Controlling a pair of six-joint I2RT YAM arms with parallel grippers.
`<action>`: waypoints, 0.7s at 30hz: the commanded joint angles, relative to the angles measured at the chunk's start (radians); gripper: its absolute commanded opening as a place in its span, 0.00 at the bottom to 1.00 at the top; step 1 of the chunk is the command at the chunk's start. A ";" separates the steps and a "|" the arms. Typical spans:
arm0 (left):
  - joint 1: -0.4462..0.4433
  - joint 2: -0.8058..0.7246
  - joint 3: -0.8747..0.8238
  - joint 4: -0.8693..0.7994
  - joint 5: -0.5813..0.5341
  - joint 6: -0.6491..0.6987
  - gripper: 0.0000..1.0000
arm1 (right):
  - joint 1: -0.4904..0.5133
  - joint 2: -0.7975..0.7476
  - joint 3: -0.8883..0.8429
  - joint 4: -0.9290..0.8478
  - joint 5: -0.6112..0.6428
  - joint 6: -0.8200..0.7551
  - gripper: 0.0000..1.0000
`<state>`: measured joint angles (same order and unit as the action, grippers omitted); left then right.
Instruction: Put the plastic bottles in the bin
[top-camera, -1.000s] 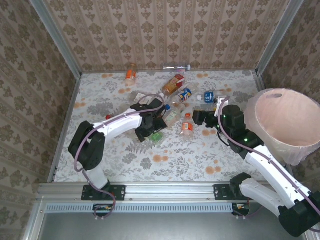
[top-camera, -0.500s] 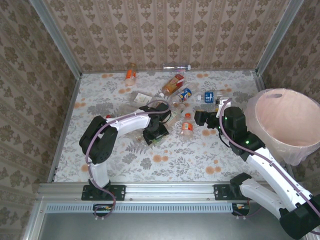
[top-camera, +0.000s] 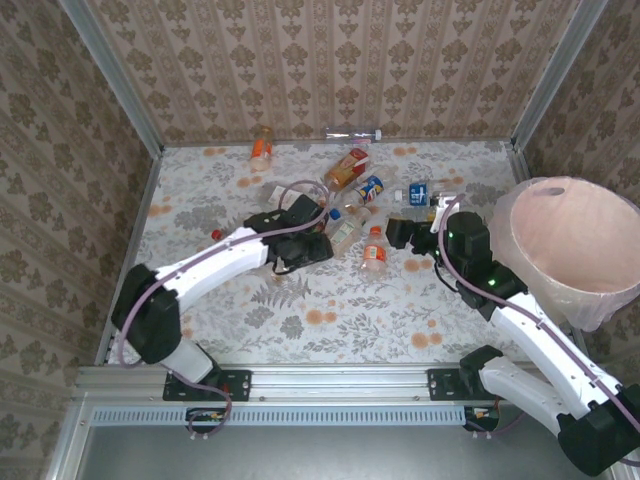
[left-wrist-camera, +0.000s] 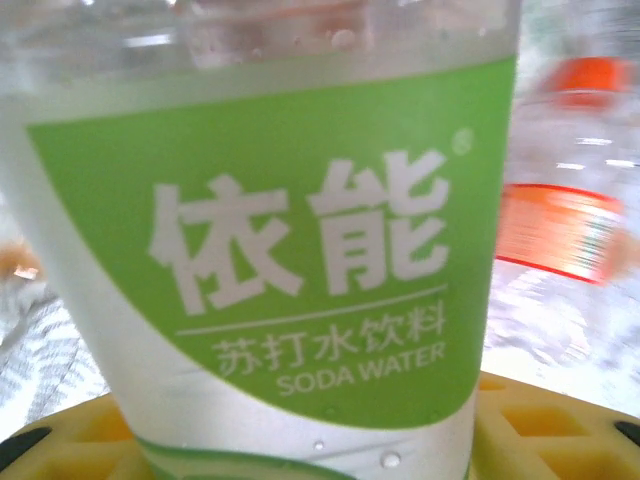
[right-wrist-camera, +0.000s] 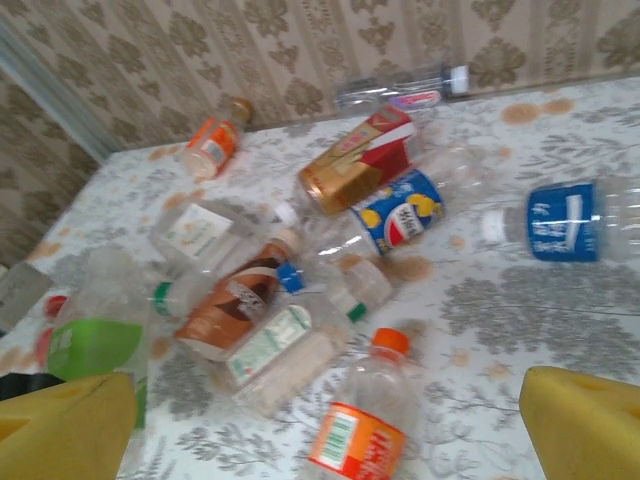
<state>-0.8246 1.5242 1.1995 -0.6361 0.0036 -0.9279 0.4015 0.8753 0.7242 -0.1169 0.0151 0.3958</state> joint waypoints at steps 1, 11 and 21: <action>-0.016 -0.078 0.025 0.095 0.018 0.413 0.55 | -0.021 0.022 0.036 0.076 -0.190 0.136 1.00; -0.049 -0.194 0.062 0.130 0.184 0.962 0.54 | -0.050 0.156 0.234 0.034 -0.580 0.274 1.00; -0.117 -0.167 0.115 0.179 0.256 1.014 0.52 | -0.047 0.256 0.306 -0.010 -0.677 0.313 0.98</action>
<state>-0.9260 1.3476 1.2682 -0.5022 0.2039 0.0330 0.3538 1.1137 0.9974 -0.0975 -0.5751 0.6868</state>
